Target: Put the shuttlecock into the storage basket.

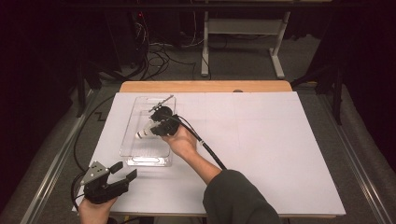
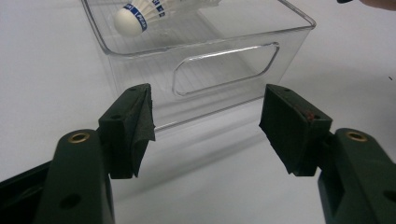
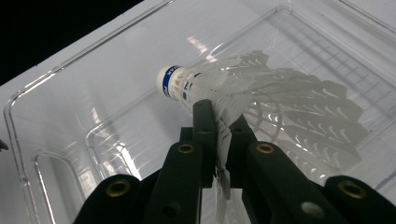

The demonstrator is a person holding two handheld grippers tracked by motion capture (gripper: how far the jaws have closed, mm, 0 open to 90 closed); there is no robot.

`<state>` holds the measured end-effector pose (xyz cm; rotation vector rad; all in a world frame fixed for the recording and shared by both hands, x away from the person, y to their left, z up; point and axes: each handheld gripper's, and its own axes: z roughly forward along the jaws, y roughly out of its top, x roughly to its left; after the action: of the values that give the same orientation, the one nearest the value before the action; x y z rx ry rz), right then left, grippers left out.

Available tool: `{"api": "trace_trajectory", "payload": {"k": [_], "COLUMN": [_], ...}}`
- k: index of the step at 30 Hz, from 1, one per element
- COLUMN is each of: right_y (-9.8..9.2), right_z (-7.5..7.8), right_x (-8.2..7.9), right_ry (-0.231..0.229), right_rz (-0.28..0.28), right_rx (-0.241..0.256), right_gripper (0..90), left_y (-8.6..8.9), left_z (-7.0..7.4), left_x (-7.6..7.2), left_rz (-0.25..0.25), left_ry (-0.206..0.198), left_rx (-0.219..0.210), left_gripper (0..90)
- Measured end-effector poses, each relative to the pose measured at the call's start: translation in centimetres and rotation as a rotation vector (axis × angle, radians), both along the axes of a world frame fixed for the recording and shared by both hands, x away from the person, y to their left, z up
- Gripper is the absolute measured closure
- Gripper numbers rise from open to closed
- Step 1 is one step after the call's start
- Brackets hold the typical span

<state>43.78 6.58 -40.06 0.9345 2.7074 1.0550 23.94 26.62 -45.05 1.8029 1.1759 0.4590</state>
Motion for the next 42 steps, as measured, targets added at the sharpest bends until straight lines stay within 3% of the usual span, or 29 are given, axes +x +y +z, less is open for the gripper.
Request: {"api": "trace_trajectory", "payload": {"k": [18,26,42], "right_y": [1.9,2.0,1.8], "right_z": [-1.1,-1.2,-0.9], "right_x": [-0.2,-0.3,-0.4], "right_ry": [0.009,0.032,0.075], "right_rz": [0.024,0.036,0.059], "right_rx": [-0.047,-0.038,-0.069], "right_gripper": [86.9,84.8,73.9], "left_y": [0.1,0.1,0.1], "left_z": [0.1,0.1,0.1], "left_x": [-0.1,-0.1,-0.1], "left_rz": [-0.001,-0.001,0.001], "left_ry": [-0.007,-0.007,-0.007], "left_rx": [-0.002,-0.002,-0.002], "left_gripper": [35.3,35.3,35.3]}}
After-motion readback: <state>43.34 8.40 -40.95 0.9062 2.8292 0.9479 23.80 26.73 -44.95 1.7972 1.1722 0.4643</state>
